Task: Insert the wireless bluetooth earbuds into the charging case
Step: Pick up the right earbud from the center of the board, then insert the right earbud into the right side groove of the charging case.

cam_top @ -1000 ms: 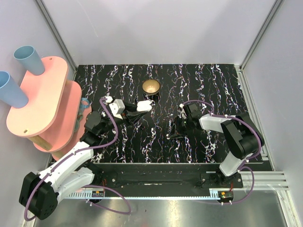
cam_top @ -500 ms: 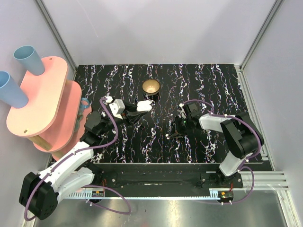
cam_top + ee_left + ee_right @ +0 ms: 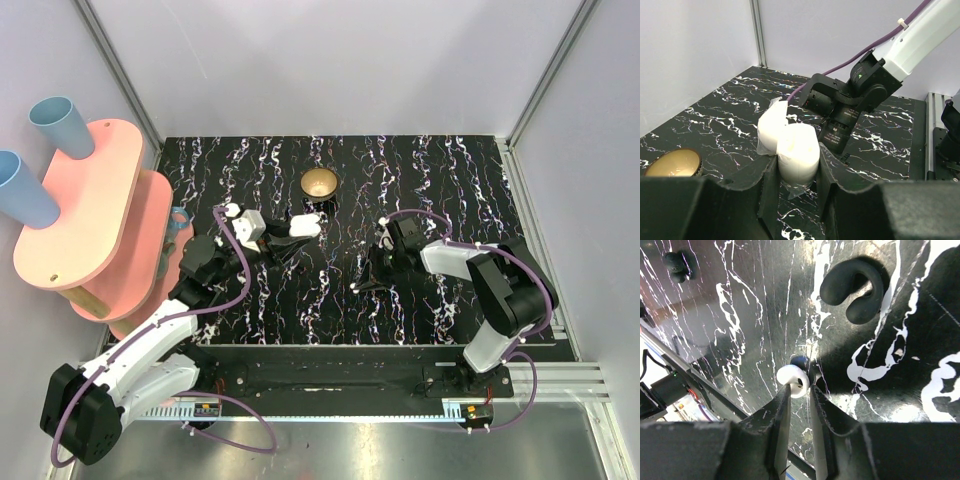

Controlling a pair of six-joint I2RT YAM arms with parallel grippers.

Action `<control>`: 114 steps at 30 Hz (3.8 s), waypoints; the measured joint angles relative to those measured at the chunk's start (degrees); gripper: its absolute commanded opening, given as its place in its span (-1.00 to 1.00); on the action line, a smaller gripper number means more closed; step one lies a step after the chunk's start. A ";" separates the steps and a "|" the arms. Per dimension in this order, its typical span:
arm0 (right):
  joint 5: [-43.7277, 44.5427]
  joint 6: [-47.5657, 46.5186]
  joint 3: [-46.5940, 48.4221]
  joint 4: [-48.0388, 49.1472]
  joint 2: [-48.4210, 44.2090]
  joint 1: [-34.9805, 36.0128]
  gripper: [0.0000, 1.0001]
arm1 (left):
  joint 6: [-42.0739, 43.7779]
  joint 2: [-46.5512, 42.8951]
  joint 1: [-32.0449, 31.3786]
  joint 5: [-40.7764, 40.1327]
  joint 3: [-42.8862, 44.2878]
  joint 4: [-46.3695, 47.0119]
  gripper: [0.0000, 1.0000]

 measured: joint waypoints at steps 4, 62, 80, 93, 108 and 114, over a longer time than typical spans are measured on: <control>1.57 -0.04 0.00 -0.02 -0.72 0.00 -0.44 | 0.00 0.00 0.00 0.00 0.00 -0.02 -1.00; 0.42 -1.99 -0.83 4.20 -0.35 0.42 -0.49 | -0.02 -1.44 0.00 -1.03 -0.96 -1.29 -1.00; -1.70 -2.27 -0.92 4.46 -0.24 1.77 -0.62 | -0.04 -0.92 0.00 -1.05 -0.96 -1.62 -1.00; -2.25 -2.62 -1.01 4.42 -0.59 1.86 -0.96 | -0.04 -0.92 0.00 -1.05 -0.96 -1.68 -1.00; -1.90 -7.45 3.76 1.18 -15.58 1.86 -1.00 | -0.04 -0.59 0.00 -1.01 -0.96 -1.68 -1.00; -0.68 -13.99 6.40 -0.83 -24.94 1.88 -1.00 | -0.07 -0.59 0.00 -0.96 -0.96 -1.66 -1.00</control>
